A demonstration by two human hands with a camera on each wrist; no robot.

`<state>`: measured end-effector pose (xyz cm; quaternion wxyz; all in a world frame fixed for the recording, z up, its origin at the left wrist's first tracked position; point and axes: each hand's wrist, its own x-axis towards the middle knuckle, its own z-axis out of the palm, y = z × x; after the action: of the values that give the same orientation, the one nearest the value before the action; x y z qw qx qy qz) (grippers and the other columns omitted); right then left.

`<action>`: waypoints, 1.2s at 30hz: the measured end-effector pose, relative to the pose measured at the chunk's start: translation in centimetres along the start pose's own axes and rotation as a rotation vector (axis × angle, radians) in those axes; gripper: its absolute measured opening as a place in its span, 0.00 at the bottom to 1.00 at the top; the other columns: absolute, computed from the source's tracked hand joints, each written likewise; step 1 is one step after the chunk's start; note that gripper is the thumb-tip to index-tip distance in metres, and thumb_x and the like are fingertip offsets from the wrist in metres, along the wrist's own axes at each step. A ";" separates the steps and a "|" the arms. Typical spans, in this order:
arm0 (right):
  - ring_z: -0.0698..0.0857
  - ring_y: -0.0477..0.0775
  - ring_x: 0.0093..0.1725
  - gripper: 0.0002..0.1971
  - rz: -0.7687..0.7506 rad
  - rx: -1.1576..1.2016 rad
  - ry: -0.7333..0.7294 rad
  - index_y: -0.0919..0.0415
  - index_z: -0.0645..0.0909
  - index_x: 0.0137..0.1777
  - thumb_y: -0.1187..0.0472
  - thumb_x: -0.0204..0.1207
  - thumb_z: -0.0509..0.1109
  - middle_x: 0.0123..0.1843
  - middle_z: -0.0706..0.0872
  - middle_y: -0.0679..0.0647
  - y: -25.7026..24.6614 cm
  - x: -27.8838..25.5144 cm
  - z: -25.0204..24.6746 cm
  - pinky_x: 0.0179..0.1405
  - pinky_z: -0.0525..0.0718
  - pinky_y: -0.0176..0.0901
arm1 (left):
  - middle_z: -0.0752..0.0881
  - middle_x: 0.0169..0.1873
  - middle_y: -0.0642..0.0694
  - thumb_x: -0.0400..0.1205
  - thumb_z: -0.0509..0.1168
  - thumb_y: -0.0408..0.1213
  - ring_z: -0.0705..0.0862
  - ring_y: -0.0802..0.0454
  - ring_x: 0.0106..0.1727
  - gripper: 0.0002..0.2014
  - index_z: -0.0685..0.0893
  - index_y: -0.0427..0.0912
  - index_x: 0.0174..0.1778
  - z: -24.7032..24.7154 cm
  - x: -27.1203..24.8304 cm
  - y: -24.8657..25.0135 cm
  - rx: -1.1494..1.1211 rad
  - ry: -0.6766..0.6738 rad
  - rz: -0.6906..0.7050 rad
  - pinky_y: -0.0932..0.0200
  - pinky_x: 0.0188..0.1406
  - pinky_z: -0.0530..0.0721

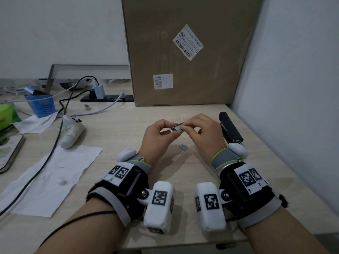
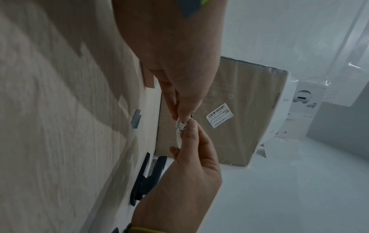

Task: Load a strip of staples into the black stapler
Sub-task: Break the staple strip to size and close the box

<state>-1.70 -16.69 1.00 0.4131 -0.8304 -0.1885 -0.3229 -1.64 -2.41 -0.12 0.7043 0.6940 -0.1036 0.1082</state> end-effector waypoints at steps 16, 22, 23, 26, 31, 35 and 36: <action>0.84 0.60 0.53 0.13 0.468 0.221 0.176 0.66 0.81 0.54 0.57 0.81 0.61 0.49 0.87 0.64 1.2 0.4 -0.2 0.60 0.79 0.55 | 0.89 0.43 0.40 0.75 0.70 0.27 0.87 0.51 0.43 0.07 0.87 0.41 0.45 -0.2 0.1 0.0 -0.102 0.003 -0.058 0.56 0.53 0.86; 0.89 0.45 0.52 0.13 0.498 0.656 0.167 0.57 0.83 0.55 0.60 0.71 0.74 0.50 0.91 0.52 0.4 0.2 -0.7 0.55 0.83 0.38 | 0.88 0.49 0.28 0.75 0.69 0.25 0.91 0.56 0.40 0.11 0.85 0.30 0.53 -0.2 -0.1 0.1 -0.096 -0.075 -0.093 0.61 0.51 0.88; 0.89 0.45 0.50 0.12 0.468 0.670 0.148 0.57 0.84 0.53 0.63 0.69 0.75 0.49 0.91 0.53 0.1 0.1 -0.7 0.52 0.83 0.35 | 0.89 0.50 0.27 0.75 0.69 0.25 0.91 0.55 0.41 0.11 0.85 0.30 0.54 -0.2 -0.2 0.1 -0.088 -0.095 -0.101 0.61 0.51 0.88; 0.89 0.47 0.46 0.11 0.404 0.622 0.072 0.57 0.87 0.48 0.67 0.66 0.77 0.46 0.91 0.54 -0.4 0.0 -0.3 0.47 0.85 0.35 | 0.88 0.51 0.25 0.75 0.70 0.25 0.91 0.50 0.45 0.09 0.87 0.33 0.51 -0.2 -0.3 0.3 -0.086 -0.140 -0.126 0.59 0.53 0.88; 0.87 0.43 0.53 0.14 0.338 0.467 -0.055 0.56 0.88 0.53 0.66 0.67 0.77 0.51 0.90 0.50 0.1 -0.3 -0.1 0.57 0.84 0.36 | 0.88 0.56 0.30 0.76 0.68 0.27 0.87 0.41 0.61 0.16 0.84 0.32 0.61 -0.1 -0.7 0.4 -0.230 -0.251 -0.239 0.49 0.66 0.82; 0.84 0.43 0.61 0.15 0.269 0.369 -0.148 0.58 0.85 0.59 0.67 0.72 0.72 0.57 0.87 0.47 0.4 -0.4 0.1 0.65 0.78 0.35 | 0.88 0.56 0.33 0.81 0.65 0.36 0.88 0.44 0.58 0.17 0.83 0.27 0.60 0.0 -0.5 0.9 -0.423 -0.212 -0.341 0.56 0.63 0.84; 0.84 0.43 0.62 0.15 0.250 0.358 -0.175 0.59 0.84 0.59 0.68 0.72 0.72 0.57 0.87 0.48 0.4 -0.4 0.2 0.65 0.78 0.35 | 0.89 0.52 0.34 0.81 0.66 0.38 0.89 0.46 0.52 0.17 0.84 0.27 0.57 -0.1 -0.5 0.9 -0.448 -0.190 -0.369 0.58 0.58 0.87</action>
<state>-1.71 -16.76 0.41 0.5726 -0.7856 -0.1735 -0.1576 -2.40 -2.32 0.63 0.8346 0.5356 -0.0624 -0.1123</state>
